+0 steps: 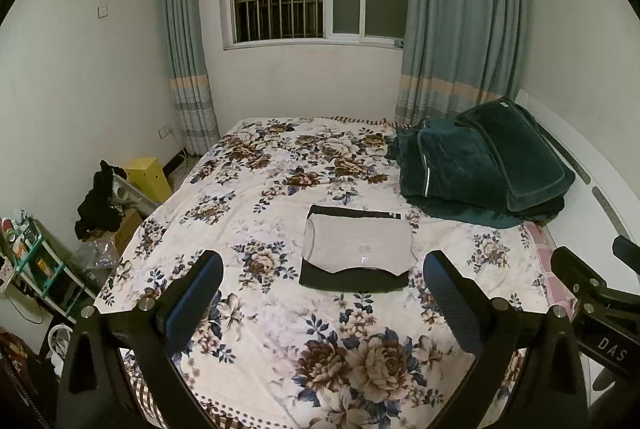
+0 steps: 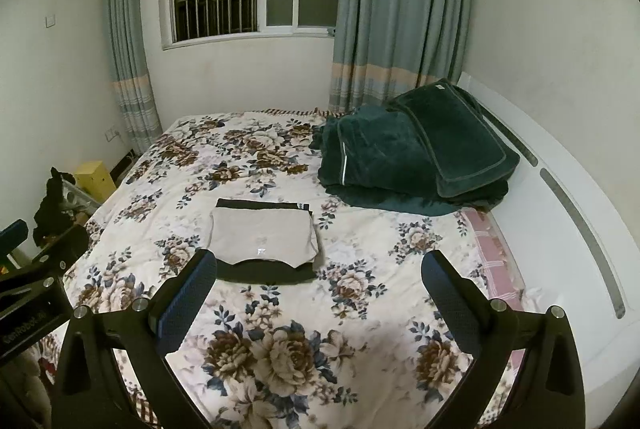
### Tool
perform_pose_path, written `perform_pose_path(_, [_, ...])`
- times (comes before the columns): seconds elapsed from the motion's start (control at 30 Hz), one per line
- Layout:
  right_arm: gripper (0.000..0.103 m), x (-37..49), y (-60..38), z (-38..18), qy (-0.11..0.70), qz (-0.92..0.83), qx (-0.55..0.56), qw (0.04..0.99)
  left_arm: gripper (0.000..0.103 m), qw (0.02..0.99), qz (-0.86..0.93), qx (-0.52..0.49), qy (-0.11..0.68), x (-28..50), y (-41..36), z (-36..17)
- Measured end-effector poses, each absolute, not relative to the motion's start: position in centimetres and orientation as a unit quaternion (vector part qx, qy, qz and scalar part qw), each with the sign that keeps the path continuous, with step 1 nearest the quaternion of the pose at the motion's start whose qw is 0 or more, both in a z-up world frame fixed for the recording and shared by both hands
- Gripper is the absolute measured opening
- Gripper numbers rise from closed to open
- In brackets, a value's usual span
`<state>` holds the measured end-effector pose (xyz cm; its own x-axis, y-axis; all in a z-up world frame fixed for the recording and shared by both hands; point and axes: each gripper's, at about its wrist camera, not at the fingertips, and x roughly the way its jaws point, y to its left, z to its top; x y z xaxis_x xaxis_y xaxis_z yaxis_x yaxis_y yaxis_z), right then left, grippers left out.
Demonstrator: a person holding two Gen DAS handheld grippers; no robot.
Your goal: Fold small clothes
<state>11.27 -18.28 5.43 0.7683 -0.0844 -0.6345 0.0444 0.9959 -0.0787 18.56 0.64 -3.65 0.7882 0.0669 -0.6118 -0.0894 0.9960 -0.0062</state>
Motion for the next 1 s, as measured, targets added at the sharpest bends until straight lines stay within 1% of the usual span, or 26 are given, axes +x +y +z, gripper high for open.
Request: perform_pose_path(1.0, [0.103, 10.9, -17.2, 5.2, 0.339, -0.026, -0.03, 0.94, 0.102, 0.946, 0.048, -0.019, 0.32, 18.1, 0.8, -3.4])
